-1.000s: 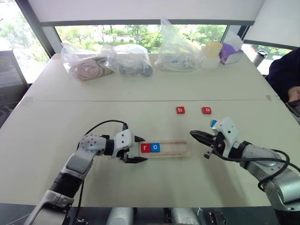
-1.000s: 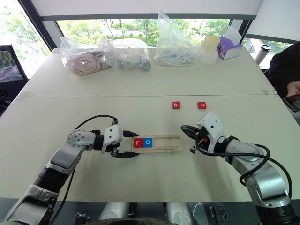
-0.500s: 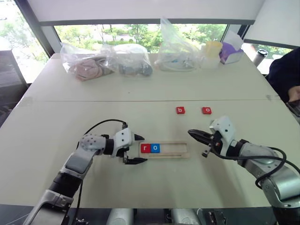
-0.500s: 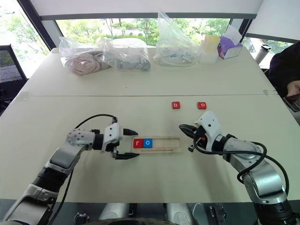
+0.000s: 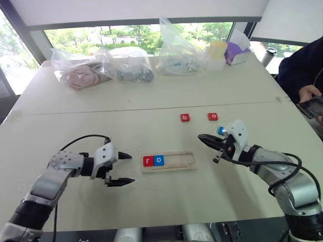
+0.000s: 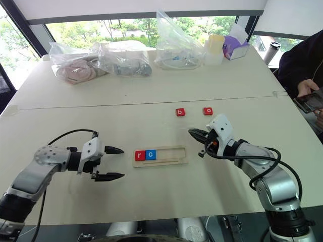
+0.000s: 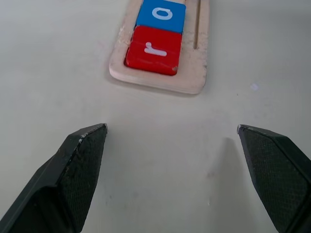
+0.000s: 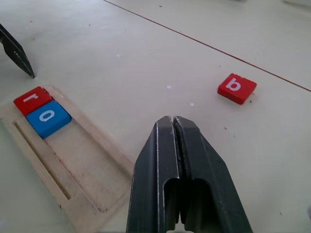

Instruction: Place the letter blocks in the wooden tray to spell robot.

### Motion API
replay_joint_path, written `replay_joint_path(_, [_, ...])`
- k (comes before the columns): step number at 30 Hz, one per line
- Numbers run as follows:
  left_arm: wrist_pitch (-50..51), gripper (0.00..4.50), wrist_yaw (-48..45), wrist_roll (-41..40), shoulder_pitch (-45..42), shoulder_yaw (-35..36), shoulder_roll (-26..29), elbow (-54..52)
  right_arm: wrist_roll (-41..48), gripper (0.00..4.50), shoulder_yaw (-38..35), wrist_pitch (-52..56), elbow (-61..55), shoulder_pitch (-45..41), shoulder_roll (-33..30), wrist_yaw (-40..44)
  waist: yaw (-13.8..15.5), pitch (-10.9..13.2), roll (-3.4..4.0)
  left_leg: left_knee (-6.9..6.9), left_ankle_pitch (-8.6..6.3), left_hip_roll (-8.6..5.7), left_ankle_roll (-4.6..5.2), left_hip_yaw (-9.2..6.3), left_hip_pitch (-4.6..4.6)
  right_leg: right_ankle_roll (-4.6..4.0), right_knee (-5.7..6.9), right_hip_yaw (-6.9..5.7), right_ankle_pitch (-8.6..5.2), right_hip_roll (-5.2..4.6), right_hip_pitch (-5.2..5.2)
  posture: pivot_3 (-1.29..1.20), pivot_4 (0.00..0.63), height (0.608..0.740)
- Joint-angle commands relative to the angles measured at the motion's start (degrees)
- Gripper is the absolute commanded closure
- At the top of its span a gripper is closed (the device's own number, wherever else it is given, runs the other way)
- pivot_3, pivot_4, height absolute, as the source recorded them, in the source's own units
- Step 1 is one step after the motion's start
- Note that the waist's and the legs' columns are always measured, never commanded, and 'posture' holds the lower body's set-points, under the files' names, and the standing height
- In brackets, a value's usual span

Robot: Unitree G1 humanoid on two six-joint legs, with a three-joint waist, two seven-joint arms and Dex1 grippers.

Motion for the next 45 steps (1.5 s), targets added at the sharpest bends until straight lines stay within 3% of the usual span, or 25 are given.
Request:
replay_joint_path(1, [4.5,0.05,1.8,-3.2,1.3,3.5,0.5,-0.6,0.6,4.5,1.7,2.0,-0.6,-3.3,1.7,-1.7,0.2,0.0,-0.02,0.03,0.0,0.01,0.0,0.0,-0.01,0.0,0.0,0.0,0.0,-0.01,0.0,0.0,0.15,0.74])
replay_joint_path(5, [8.4,0.05,2.8,-8.4,-0.1,7.1,0.0,-2.7,-1.5,4.5,4.0,5.0,0.8,-7.0,4.1,-5.5,0.3,0.1,-0.08,0.13,0.0,-0.04,0.0,-0.02,-0.11,-0.04,0.0,-0.01,-0.01,-0.14,-0.02,0.0,0.15,0.74])
replay_joint_path(7, [10.9,0.0,3.7,-11.2,-2.0,9.0,-0.3,-3.9,-2.7,3.93,5.1,7.3,2.7,-10.2,6.4,-8.9,0.3,0.2,-0.18,0.16,0.01,-0.08,-0.01,0.01,-0.13,-0.09,-0.01,0.0,0.03,-0.19,-0.02,0.0,0.15,0.74])
replay_joint_path(11, [14.3,0.0,5.3,-14.3,-4.2,10.5,-0.6,-5.8,-4.2,2.04,5.7,12.0,4.5,-14.8,10.5,-14.5,0.6,0.3,-0.27,0.19,0.02,-0.13,-0.03,0.03,-0.19,-0.15,-0.02,0.0,0.1,-0.22,-0.04,0.0,0.15,0.74])
replay_joint_path(15, [14.4,0.0,7.7,-14.3,-4.5,10.2,-1.7,-8.1,-8.4,0.02,5.0,17.5,8.4,-19.9,17.2,-25.4,0.4,0.3,-0.27,0.09,0.02,-0.17,-0.03,0.03,-0.24,0.08,-0.03,0.01,0.18,-0.25,-0.12,0.0,0.15,0.74])
replay_joint_path(22, [15.0,0.0,9.2,-15.1,-3.9,10.5,-2.5,-8.8,-13.8,0.02,6.5,16.1,15.0,-22.4,22.7,-31.7,0.5,0.3,-0.28,0.2,0.14,-0.23,-0.24,0.01,-1.02,0.1,0.62,0.02,0.21,-0.28,-1.13,0.0,0.15,0.74])
replay_joint_path(43, [14.3,0.0,13.0,-14.1,-2.4,10.1,-2.8,-10.6,-21.2,0.02,4.4,13.4,30.3,-28.8,32.9,-41.3,0.1,0.3,-0.27,0.28,0.25,-0.26,-0.36,0.0,-0.97,0.05,0.85,0.01,0.24,-0.18,-1.15,0.0,0.15,0.74])
replay_joint_path(45, [14.2,0.0,13.3,-14.0,-2.3,10.0,-2.8,-10.7,-21.5,0.83,4.5,13.4,30.4,-28.7,33.0,-41.3,0.1,0.3,-0.27,0.3,0.25,-0.26,-0.36,0.0,-0.97,0.05,0.87,0.01,0.25,-0.18,-1.15,0.0,0.15,0.74])
